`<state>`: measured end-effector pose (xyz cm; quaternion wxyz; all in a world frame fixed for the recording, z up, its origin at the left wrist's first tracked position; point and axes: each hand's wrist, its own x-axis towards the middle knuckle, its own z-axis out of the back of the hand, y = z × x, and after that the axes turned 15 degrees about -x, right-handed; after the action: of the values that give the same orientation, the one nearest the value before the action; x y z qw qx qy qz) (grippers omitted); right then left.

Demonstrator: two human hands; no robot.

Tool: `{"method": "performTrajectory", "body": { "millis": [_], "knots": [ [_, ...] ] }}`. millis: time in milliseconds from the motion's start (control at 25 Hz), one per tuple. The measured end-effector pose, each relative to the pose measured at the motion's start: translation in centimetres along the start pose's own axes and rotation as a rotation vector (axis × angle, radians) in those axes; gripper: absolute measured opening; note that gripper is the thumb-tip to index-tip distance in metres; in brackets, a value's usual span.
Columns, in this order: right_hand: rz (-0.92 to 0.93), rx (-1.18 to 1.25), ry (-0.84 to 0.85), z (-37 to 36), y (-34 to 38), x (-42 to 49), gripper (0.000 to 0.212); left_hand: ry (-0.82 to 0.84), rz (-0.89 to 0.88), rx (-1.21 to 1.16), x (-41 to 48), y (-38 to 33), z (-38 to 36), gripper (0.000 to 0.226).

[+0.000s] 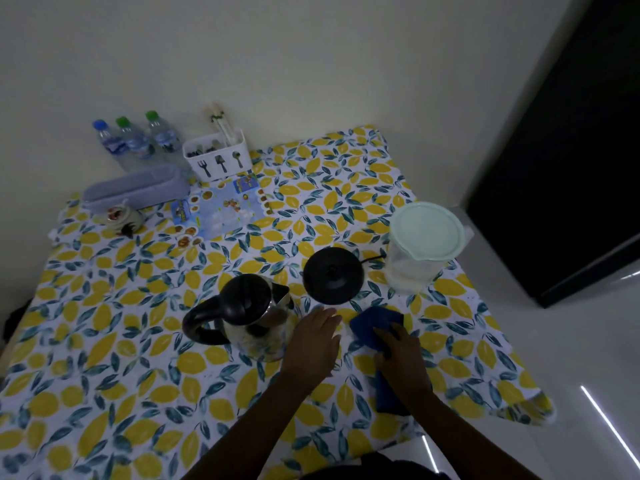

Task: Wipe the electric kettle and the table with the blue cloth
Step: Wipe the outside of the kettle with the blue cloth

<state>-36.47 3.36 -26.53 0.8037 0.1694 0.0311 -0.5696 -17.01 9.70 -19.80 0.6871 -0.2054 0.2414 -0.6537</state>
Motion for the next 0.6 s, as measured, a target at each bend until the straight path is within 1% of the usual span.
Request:
{"method": "performTrajectory", "body": {
  "millis": [120,200,280,320,400,440,520,600],
  "knots": [
    [0.028,0.236,-0.129,3.7,3.2,1.1,0.047,-0.266,-0.041,-0.053,-1.0,0.2,3.8,0.037],
    [0.119,0.38,-0.231,6.6,6.3,2.1,0.047,-0.436,-0.07,-0.042,-1.9,0.9,6.4,0.034],
    [0.236,0.488,-0.272,9.4,9.4,3.0,0.047,-0.552,-0.032,-0.036,-2.7,1.9,8.8,0.036],
    [0.291,0.518,-0.27,10.5,11.0,3.5,0.046,-0.591,0.034,-0.037,-3.1,2.7,9.9,0.04],
    [0.396,0.531,-0.233,11.8,14.4,4.3,0.045,-0.604,0.213,-0.077,-4.1,4.4,11.5,0.056],
    [0.447,0.511,-0.199,12.1,16.2,4.6,0.044,-0.58,0.263,-0.101,-4.7,5.2,12.2,0.063],
    [0.547,0.391,-0.114,11.8,19.4,5.4,0.043,-0.521,0.232,-0.168,-5.4,6.4,12.9,0.067],
    [0.606,0.224,-0.019,11.4,22.0,6.4,0.042,-0.508,0.186,-0.288,-5.9,6.9,13.4,0.066]
  ]
}}
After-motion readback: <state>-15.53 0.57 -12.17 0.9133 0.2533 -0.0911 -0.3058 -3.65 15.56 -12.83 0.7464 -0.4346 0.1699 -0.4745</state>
